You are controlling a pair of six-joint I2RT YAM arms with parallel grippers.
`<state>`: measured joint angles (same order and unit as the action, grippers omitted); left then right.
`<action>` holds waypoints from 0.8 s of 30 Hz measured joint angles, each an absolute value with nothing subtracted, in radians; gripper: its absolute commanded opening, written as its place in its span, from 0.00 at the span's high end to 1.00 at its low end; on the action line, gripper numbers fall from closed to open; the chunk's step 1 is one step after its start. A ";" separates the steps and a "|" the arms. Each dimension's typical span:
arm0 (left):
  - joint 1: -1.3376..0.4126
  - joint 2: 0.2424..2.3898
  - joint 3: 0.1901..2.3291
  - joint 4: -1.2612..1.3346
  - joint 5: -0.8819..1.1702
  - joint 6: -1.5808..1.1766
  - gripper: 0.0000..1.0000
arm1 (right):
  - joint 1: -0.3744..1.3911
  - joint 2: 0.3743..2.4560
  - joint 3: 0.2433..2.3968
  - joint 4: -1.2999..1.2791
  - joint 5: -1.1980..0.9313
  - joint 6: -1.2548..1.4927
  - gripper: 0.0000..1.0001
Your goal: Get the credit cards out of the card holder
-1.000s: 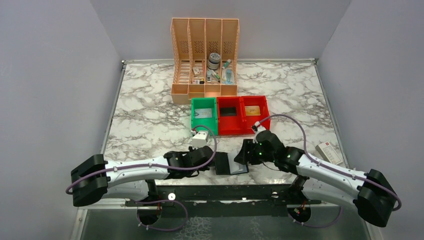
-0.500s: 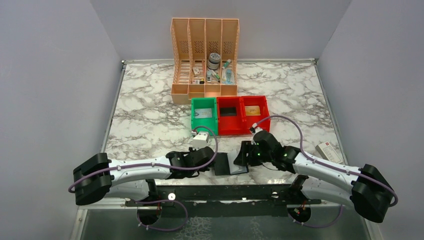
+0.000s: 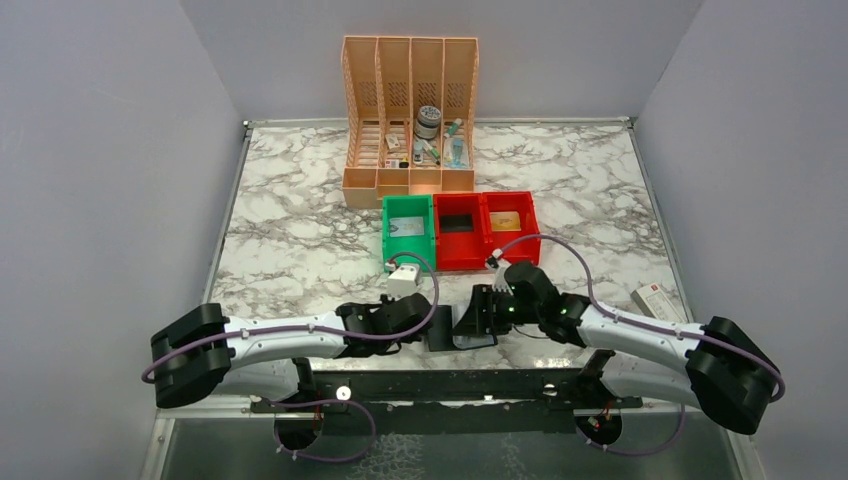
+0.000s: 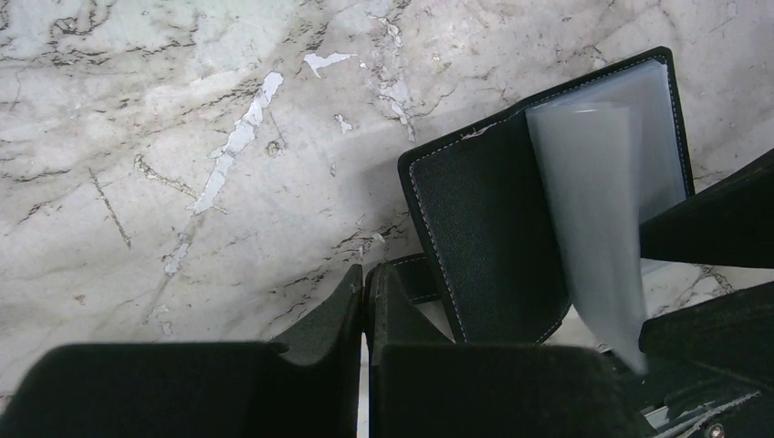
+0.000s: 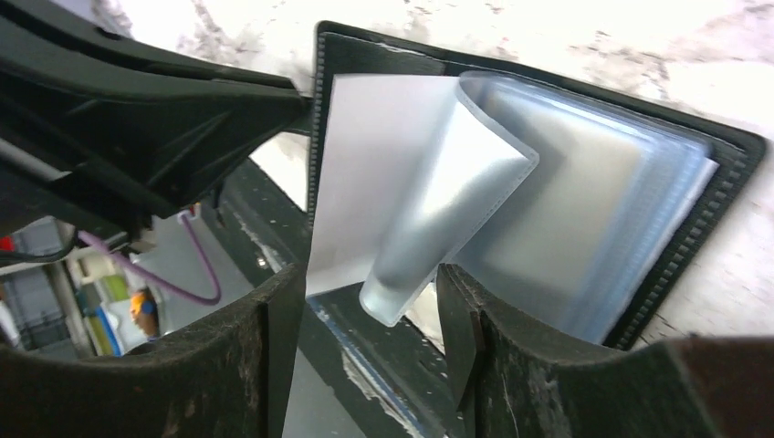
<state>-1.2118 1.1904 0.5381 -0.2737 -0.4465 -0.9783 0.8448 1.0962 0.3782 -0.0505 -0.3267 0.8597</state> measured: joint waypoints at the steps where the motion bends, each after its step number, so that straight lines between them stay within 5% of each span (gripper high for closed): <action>1: -1.212 1.192 0.537 -0.268 -0.447 -0.978 1.00 | 0.845 1.103 0.378 -0.031 -0.339 0.863 0.43; 18: -1.210 1.195 0.469 -0.180 -0.439 -1.011 1.00 | 0.845 1.402 0.442 0.241 -0.531 0.908 0.32; 21: -1.210 1.195 0.469 -0.174 -0.437 -1.013 1.00 | 0.845 1.397 0.444 0.260 -0.538 0.902 0.37; 24: -1.210 1.195 0.469 -0.165 -0.437 -1.015 0.98 | 0.845 1.400 0.445 0.270 -0.521 0.901 0.54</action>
<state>-1.2098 1.1950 0.4690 -0.1650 -0.4374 -1.0153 0.8448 1.3998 0.4450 0.2699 -0.5213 0.9009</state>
